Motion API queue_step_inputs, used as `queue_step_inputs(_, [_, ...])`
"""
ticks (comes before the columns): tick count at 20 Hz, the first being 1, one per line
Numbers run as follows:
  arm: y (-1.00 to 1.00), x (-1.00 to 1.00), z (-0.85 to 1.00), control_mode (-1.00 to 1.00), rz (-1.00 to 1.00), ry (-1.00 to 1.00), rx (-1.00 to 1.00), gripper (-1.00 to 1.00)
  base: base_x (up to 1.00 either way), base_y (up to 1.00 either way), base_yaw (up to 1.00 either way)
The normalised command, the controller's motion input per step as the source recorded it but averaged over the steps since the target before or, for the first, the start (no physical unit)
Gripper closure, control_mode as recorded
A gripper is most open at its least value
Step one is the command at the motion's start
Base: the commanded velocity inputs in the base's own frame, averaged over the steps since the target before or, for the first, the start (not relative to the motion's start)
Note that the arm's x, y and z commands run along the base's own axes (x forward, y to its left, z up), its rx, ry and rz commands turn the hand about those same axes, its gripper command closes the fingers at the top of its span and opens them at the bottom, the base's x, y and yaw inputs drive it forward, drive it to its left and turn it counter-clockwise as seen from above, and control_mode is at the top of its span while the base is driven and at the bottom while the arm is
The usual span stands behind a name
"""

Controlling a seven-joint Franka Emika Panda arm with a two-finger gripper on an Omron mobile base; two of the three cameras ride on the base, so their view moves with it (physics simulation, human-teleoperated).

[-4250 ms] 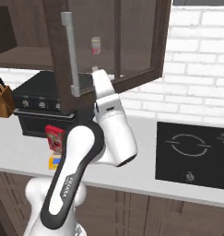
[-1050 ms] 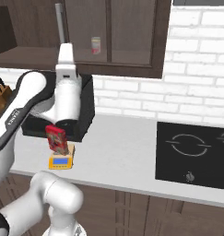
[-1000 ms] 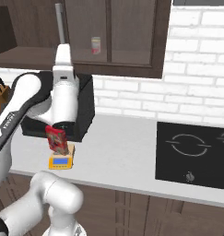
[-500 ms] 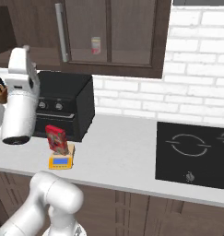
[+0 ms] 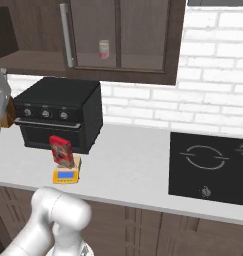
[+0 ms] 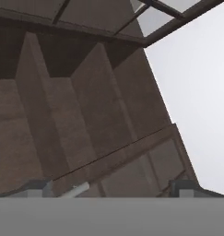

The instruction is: Pick the cereal and place it on the digital scale for weighing, and close the cabinet.

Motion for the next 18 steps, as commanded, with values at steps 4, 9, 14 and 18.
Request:
queue_step_inputs(4, [0.75,-0.01,-0.65,-1.00,-0.01,0.00,0.19,-1.00,0.00,0.00,0.00])
queue_step_inputs(9, [0.82,-0.15,-0.24,-1.00,-0.01,-0.06,0.15,-1.00,0.00,0.00,0.00])
queue_step_inputs(14, [0.98,-0.33,0.00,-1.00,0.00,-0.05,0.02,-1.00,0.00,0.00,0.00])
queue_step_inputs(18, [0.89,-0.72,0.00,-1.00,0.00,0.00,0.01,-1.00,0.00,0.00,0.00])
